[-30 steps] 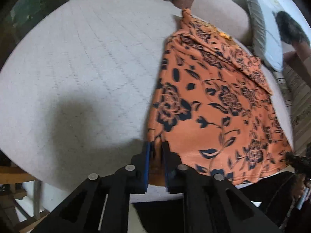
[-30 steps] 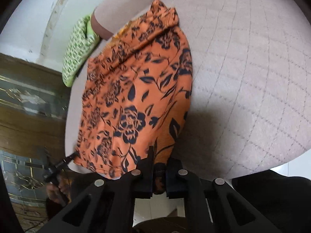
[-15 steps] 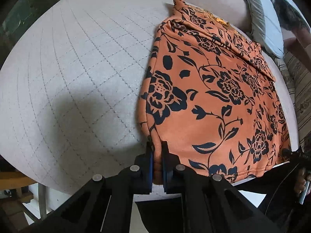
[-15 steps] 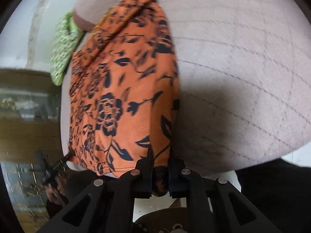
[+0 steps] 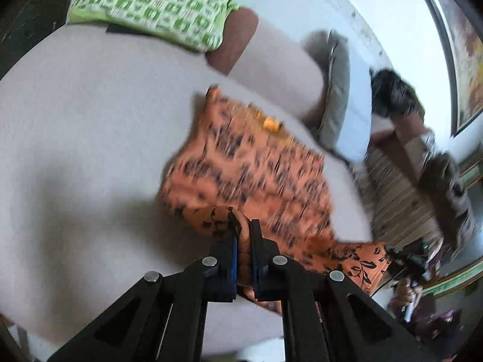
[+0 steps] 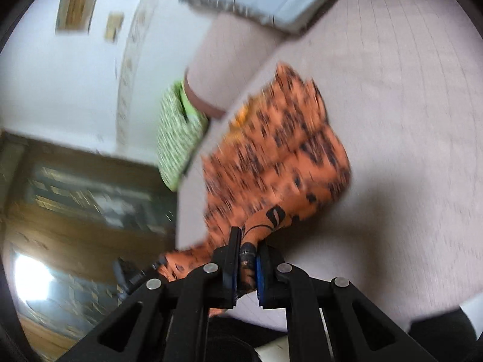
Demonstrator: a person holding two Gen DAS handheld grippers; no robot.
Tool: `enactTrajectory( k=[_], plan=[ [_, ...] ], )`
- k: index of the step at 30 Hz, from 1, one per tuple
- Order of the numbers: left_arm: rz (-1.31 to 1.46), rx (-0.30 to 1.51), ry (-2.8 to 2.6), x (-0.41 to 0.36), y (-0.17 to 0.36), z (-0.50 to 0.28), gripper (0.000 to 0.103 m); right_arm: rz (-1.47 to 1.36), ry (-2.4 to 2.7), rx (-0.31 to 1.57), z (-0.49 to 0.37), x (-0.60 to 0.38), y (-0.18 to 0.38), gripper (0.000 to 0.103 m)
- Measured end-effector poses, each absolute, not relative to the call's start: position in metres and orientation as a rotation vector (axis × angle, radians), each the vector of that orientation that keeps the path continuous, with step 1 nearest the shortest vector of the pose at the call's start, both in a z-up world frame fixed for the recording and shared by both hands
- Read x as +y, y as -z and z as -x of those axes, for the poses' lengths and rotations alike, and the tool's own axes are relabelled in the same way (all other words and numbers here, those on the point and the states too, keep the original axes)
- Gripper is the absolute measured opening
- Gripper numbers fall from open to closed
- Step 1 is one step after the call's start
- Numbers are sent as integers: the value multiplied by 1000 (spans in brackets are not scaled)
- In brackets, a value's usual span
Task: Fold small clothes
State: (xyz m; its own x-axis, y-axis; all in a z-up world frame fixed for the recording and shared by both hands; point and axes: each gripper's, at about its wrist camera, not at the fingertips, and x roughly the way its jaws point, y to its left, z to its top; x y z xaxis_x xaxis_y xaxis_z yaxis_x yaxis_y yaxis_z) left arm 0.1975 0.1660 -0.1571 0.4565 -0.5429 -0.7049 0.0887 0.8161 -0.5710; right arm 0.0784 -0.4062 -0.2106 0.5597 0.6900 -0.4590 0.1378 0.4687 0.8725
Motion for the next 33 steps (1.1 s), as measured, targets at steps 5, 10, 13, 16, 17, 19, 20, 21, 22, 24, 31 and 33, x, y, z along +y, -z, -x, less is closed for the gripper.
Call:
enactTrajectory(
  k=[5, 10, 13, 16, 17, 19, 20, 21, 22, 24, 31, 33],
  plan=[
    [517, 1026, 400, 152, 147, -289, 7, -1145, -355, 874, -152, -436, 206, 9],
    [520, 1053, 353, 141, 160, -383, 7, -1175, -269, 887, -250, -455, 225, 9],
    [539, 1080, 328, 137, 179, -430, 7, -1213, -218, 893, -311, -461, 250, 9],
    [513, 1145, 257, 131, 211, -475, 8, -1236, -173, 924, -365, -464, 281, 11],
    [513, 1181, 230, 131, 225, -488, 8, -1270, -168, 943, -379, -464, 293, 13],
    [513, 1254, 167, 132, 256, -505, 10, -1336, -171, 990, -406, -462, 320, 15],
    [532, 1270, 151, 134, 267, -507, 10, -1340, -174, 1004, -414, -460, 329, 16],
    [561, 1270, 146, 137, 274, -507, 11, -1331, -179, 1017, -422, -458, 338, 16],
    [614, 1246, 156, 141, 277, -503, 11, -1325, -189, 1018, -425, -457, 341, 17],
    [694, 1144, 191, 151, 267, -492, 16, -1333, -233, 976, -424, -459, 342, 17],
    [651, 742, 46, 140, 183, -397, 62, -1251, -151, 689, -367, -492, 275, 80],
    [566, 736, 46, 114, 171, -363, 71, -1118, -205, 748, -361, -473, 253, 80]
  ],
)
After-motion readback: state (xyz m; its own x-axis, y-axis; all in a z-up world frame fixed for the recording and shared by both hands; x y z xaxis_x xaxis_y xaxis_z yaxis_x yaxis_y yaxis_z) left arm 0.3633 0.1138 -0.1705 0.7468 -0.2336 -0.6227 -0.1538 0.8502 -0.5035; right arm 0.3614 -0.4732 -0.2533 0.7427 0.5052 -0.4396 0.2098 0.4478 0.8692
